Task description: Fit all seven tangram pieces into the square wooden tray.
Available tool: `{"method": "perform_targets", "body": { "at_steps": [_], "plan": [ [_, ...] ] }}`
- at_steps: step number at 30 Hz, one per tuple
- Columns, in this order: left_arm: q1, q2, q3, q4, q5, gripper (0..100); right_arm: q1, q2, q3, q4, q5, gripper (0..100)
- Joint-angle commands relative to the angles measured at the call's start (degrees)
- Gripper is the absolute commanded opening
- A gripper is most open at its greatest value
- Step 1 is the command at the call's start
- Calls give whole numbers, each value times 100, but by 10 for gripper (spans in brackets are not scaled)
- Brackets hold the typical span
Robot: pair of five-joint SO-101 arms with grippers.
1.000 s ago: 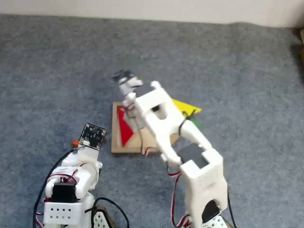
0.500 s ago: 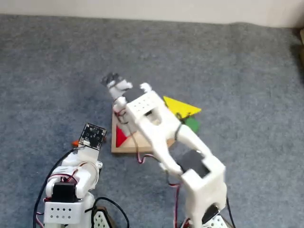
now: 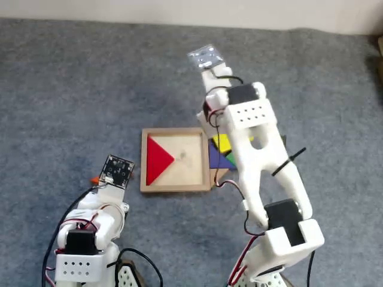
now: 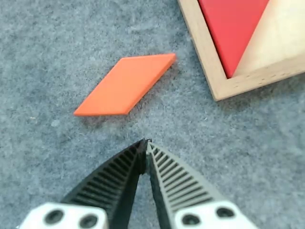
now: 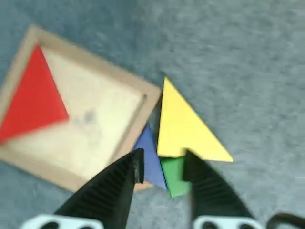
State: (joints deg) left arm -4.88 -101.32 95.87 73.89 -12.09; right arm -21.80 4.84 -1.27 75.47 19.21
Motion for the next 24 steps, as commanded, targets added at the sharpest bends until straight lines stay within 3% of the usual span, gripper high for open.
{"method": "perform_targets", "body": {
  "at_steps": [1,5,9,19,24],
  "plan": [
    [84,-277,136,18,44,25,66,-356,295,66,624,241],
    [84,-277,136,18,44,25,92,-338,514,48,1204,306],
    [84,-277,136,18,44,25,92,-338,822,-224,1292,399],
    [84,-277,136,18,44,25,215,268,1622,-1446,1310,400],
    [84,-277,136,18,44,25,629,1279,778,-1358,1310,381]
  ]
}}
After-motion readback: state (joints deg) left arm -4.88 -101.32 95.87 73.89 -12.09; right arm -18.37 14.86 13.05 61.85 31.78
